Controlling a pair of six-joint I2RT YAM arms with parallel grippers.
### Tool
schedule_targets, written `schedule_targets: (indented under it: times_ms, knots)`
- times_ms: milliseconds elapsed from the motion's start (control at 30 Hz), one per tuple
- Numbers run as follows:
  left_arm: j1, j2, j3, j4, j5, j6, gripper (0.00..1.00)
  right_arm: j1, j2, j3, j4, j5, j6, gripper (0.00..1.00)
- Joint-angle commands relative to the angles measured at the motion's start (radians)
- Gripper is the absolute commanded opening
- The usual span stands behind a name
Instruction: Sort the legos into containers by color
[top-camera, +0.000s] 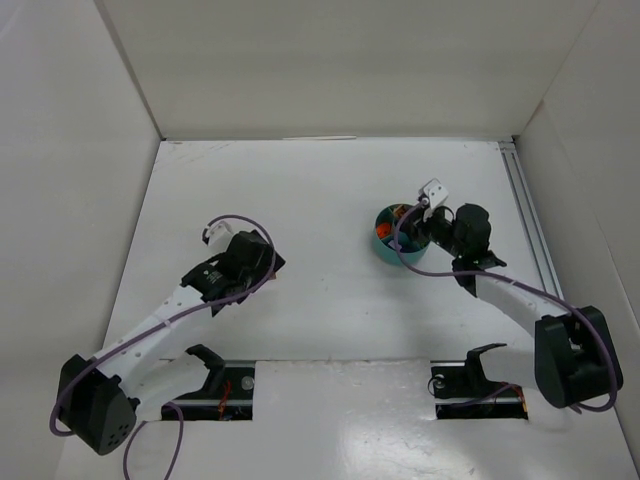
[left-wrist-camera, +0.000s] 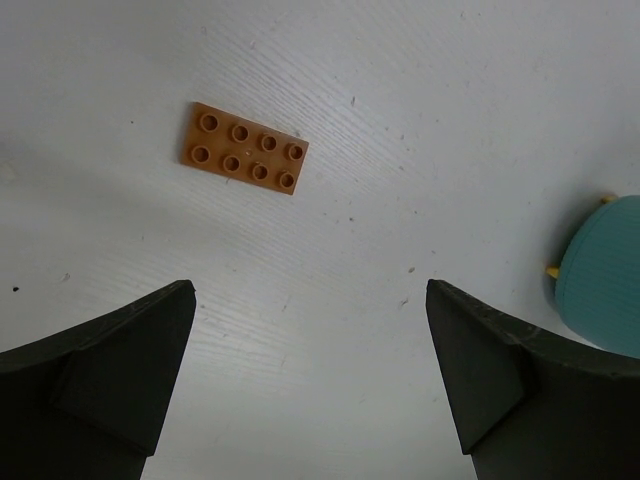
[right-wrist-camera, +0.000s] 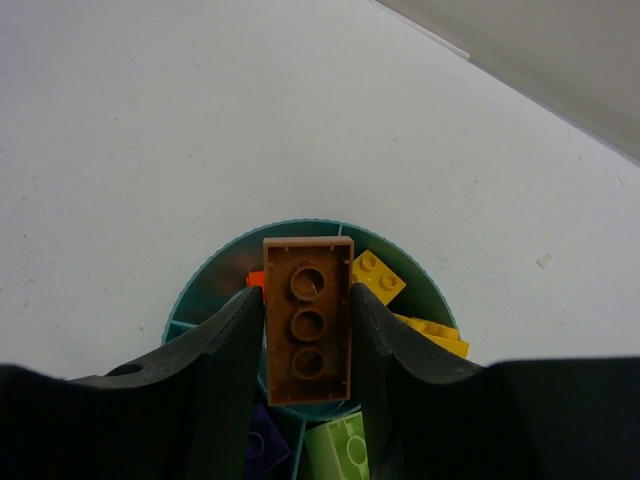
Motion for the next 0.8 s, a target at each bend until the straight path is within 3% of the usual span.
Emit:
schedule_targets:
  times_ms: [0,133,633,767]
  knots:
    - [0.041,0.008,0.021,0.022,0.051,0.025,0.99,-0.006,-0.046,-0.021,0.074,-0.024,0.009,0.47]
    - [0.078,0.051,0.021,0.022,0.084,0.015,0.99,-0.006,-0.072,-0.039,0.074,-0.024,-0.001,0.6]
    - [0.088,0.114,0.011,0.032,0.105,-0.033,0.99,-0.025,-0.13,-0.039,0.053,-0.056,-0.001,0.63]
    - [0.106,0.148,0.011,-0.003,0.105,-0.099,0.99,-0.025,-0.202,-0.027,-0.034,0.04,0.023,0.65]
